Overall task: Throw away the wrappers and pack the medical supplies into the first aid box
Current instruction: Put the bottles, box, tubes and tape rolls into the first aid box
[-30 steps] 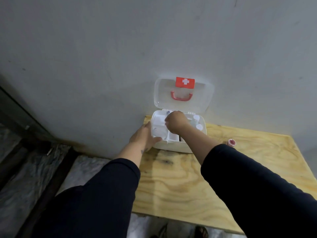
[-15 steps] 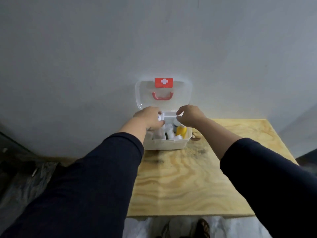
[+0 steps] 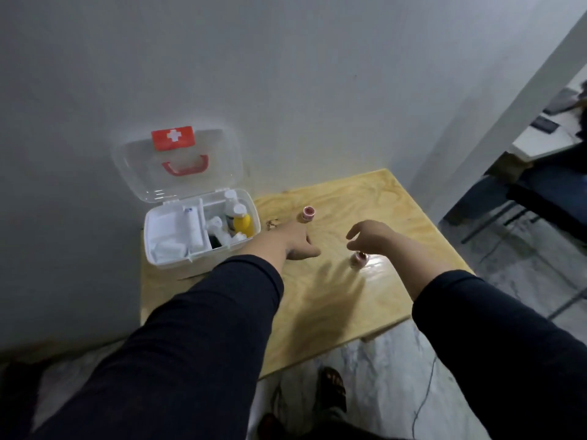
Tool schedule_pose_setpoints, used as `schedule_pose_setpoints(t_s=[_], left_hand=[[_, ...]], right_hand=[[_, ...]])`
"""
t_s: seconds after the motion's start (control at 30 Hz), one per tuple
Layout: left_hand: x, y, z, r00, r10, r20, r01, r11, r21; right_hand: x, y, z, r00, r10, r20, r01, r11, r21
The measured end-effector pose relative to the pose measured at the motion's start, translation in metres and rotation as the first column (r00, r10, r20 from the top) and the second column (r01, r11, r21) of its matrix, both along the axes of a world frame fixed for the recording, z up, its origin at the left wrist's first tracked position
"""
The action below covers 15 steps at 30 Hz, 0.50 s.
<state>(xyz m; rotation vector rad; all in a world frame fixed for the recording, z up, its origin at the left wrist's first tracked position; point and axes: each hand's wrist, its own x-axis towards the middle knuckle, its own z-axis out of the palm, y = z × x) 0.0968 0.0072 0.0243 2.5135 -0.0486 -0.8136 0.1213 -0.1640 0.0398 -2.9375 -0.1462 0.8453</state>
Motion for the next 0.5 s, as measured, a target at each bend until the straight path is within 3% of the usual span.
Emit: schedule_pose_setpoints(t_s=[0.17,0.5], left_hand=[[-0.004,-0.012,-0.030,0.996,-0.007,-0.086,0.009,0.999,0.031],[-0.006,0.002,-0.047,0.992,0.044,-0.116,-0.026,0.988,0.153]], right_hand=[[-0.005,-0.028,-0.060,0.989,-0.149,0.010,0.145,0.974,0.172],[0.030,0.002,-0.084,0.983,0.031,0.179,-0.069,0.975,0.210]])
